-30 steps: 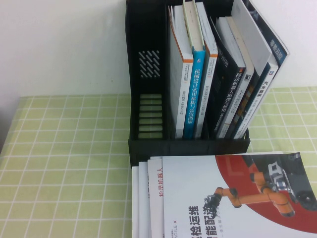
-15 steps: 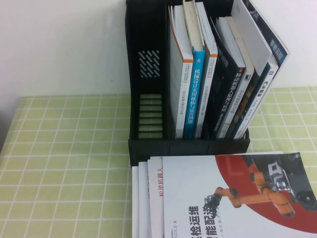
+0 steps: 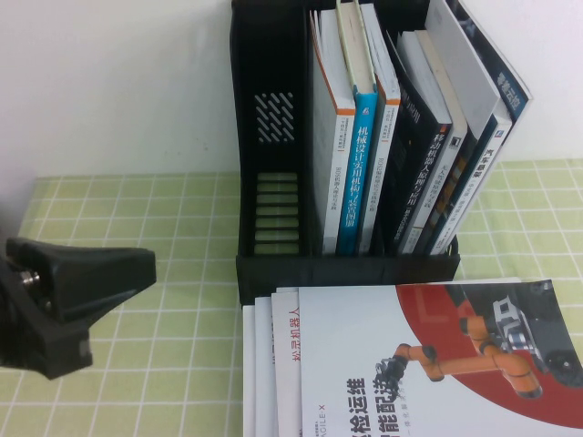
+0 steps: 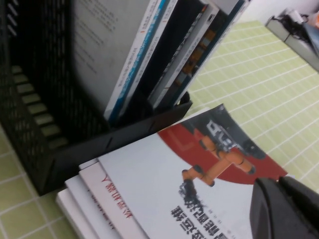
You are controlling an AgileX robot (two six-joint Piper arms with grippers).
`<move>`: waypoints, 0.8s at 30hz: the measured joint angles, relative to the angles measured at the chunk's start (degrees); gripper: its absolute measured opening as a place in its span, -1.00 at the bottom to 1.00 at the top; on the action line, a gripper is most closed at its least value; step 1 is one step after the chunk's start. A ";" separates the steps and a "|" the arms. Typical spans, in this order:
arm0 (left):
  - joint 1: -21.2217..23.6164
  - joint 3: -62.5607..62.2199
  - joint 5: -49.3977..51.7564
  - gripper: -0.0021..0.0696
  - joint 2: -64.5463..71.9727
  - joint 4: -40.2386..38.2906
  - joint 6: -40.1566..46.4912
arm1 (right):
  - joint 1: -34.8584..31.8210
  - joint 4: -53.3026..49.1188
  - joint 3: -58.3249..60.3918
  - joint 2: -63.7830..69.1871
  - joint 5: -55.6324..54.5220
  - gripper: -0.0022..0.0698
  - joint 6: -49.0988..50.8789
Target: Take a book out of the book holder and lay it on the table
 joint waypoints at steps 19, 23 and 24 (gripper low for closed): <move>0.00 0.00 -0.58 -0.95 4.93 -7.20 5.29 | 0.00 0.00 0.00 0.00 0.00 -0.95 0.00; 0.00 0.00 -1.30 -0.95 4.93 -7.20 5.95 | 0.00 0.00 0.00 0.00 0.00 -0.95 0.00; 0.00 0.00 -1.30 -0.95 4.93 -7.20 6.03 | 0.00 0.00 0.00 0.00 0.00 -0.95 0.00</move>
